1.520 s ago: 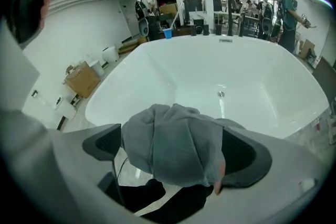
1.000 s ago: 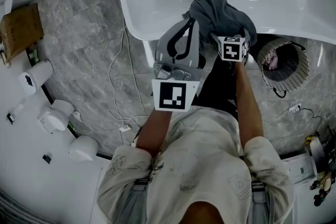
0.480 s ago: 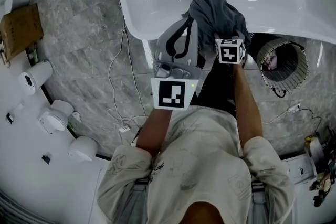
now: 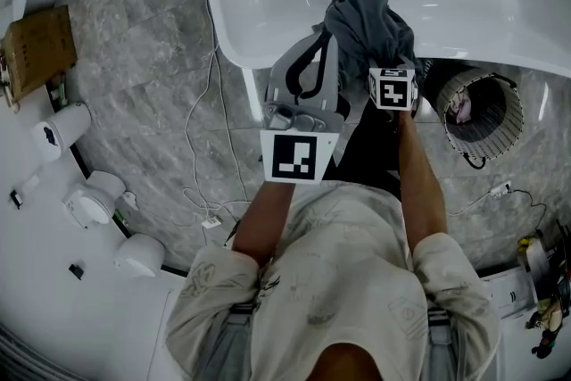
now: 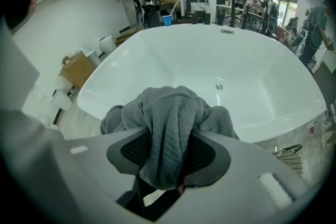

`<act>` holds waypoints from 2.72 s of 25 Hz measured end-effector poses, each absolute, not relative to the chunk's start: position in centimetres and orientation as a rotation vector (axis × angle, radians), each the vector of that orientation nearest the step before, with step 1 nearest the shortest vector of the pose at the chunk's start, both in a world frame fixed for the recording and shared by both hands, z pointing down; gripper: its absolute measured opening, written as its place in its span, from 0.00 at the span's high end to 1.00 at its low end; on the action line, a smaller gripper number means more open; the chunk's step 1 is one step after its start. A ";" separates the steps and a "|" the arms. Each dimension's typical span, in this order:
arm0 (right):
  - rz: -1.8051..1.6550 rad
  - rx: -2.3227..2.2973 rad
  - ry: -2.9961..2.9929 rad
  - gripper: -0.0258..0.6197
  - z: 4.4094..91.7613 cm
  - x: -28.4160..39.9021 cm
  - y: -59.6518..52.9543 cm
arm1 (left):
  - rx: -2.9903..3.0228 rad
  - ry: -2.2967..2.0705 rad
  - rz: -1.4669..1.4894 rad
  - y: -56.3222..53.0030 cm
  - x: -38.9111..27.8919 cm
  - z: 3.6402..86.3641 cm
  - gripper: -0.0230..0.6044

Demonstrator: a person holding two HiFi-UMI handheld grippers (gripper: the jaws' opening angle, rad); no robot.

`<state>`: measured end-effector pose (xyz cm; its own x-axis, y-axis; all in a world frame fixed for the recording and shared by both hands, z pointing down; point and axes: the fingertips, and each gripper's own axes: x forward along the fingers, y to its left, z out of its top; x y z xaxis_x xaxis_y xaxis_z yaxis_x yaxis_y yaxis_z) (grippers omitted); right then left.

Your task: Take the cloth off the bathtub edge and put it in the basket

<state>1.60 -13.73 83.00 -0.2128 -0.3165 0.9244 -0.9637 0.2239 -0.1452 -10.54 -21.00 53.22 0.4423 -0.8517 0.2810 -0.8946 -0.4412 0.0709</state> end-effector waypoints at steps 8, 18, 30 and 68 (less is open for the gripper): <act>0.995 1.229 -1.714 0.73 80.9 1.2 -14.1 | 2.510 -1.524 0.288 -20.8 -10.4 51.8 0.96; 0.938 1.305 -1.821 0.74 74.8 0.8 -14.9 | 2.547 -1.551 0.232 -20.3 -10.5 48.7 0.96; 0.780 1.463 -1.956 0.75 64.3 1.1 -16.8 | 2.592 -1.617 0.121 -19.6 -12.1 43.3 0.96; -0.336 2.242 -2.197 0.75 23.6 4.9 -15.9 | 2.865 -1.627 -0.323 -19.3 -12.7 25.0 0.96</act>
